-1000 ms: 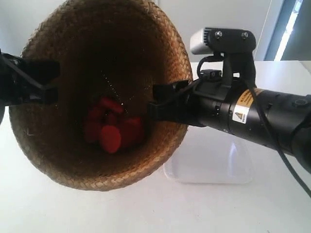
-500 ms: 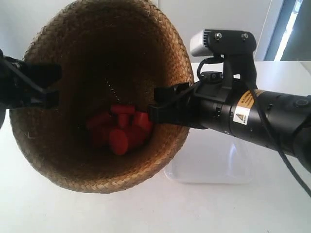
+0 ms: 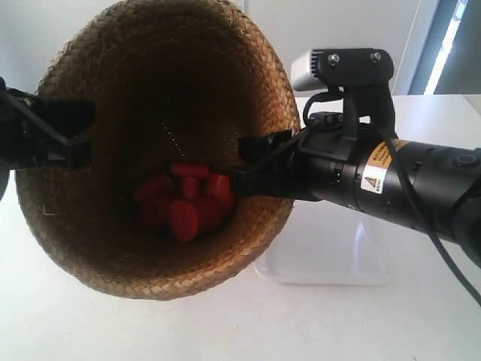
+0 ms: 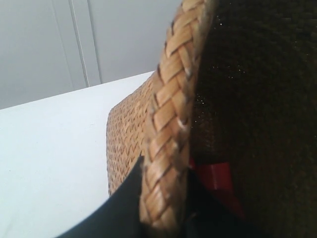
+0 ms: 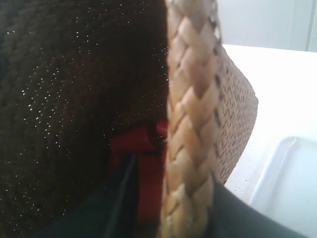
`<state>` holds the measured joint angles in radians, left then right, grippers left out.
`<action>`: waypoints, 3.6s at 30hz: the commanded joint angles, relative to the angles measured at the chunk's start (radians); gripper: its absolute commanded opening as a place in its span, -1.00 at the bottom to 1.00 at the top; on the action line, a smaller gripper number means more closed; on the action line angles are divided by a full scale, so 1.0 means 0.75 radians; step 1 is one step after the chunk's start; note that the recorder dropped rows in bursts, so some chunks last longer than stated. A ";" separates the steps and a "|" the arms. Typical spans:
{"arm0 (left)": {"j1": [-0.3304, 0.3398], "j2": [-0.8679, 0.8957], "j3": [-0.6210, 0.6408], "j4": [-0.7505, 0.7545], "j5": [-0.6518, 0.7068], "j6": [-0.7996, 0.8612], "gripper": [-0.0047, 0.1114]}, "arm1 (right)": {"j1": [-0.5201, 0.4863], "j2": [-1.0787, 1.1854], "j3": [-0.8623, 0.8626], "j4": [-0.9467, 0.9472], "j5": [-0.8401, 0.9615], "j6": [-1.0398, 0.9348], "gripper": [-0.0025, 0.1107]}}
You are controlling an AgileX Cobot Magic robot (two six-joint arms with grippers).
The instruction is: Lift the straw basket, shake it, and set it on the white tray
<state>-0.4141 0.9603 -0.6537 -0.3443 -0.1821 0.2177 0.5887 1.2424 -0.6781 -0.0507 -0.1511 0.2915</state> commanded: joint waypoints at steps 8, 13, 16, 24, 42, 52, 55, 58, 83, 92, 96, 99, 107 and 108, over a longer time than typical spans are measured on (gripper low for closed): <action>-0.013 -0.016 -0.009 0.028 0.056 0.034 -0.92 | 0.012 -0.020 -0.013 -0.018 -0.041 -0.034 -0.96; -0.013 -0.016 -0.009 0.028 0.121 0.034 -0.92 | 0.012 -0.020 -0.013 -0.018 -0.039 -0.034 -0.96; -0.013 -0.016 -0.009 0.028 0.143 0.034 -0.92 | 0.012 -0.020 -0.013 -0.010 -0.014 -0.031 -0.96; -0.013 -0.016 -0.009 0.031 0.126 0.034 -0.92 | 0.012 -0.020 -0.013 -0.015 0.025 -0.087 -0.96; -0.013 -0.016 -0.009 0.012 0.095 -0.120 -0.92 | 0.012 -0.020 -0.013 0.047 0.094 0.044 -0.96; -0.135 -0.332 -0.196 0.141 0.328 -0.051 -0.92 | 0.222 -0.424 -0.223 0.003 0.264 -0.067 -0.96; -0.093 -0.160 -0.039 0.083 0.041 -0.073 -0.92 | 0.113 -0.237 -0.104 0.030 0.096 -0.046 -0.96; -0.078 0.073 -0.008 0.029 0.007 -0.190 -0.92 | 0.019 0.047 -0.075 0.226 0.071 0.185 -0.96; -0.115 -0.005 -0.079 0.016 0.164 -0.185 -0.92 | 0.095 -0.066 -0.136 0.107 0.255 0.245 -0.96; -0.115 -0.005 -0.079 0.009 0.189 -0.185 -0.92 | 0.095 -0.096 -0.136 0.111 0.319 0.245 -0.96; -0.115 -0.008 -0.079 0.009 0.223 -0.185 -0.92 | 0.071 -0.120 -0.136 0.111 0.382 0.245 -0.96; -0.115 -0.008 -0.079 0.009 0.224 -0.185 -0.92 | 0.050 -0.139 -0.136 0.102 0.412 0.245 -0.96; -0.115 -0.008 -0.079 -0.070 0.206 -0.185 -0.92 | 0.010 -0.164 -0.136 0.102 0.445 0.237 -0.96; -0.115 -0.008 -0.079 -0.073 0.206 -0.185 -0.92 | 0.010 -0.164 -0.136 0.102 0.455 0.237 -0.96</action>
<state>-0.4857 0.9617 -0.7027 -0.3692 0.0000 0.0636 0.5993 1.1292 -0.7672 0.0243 0.2144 0.4716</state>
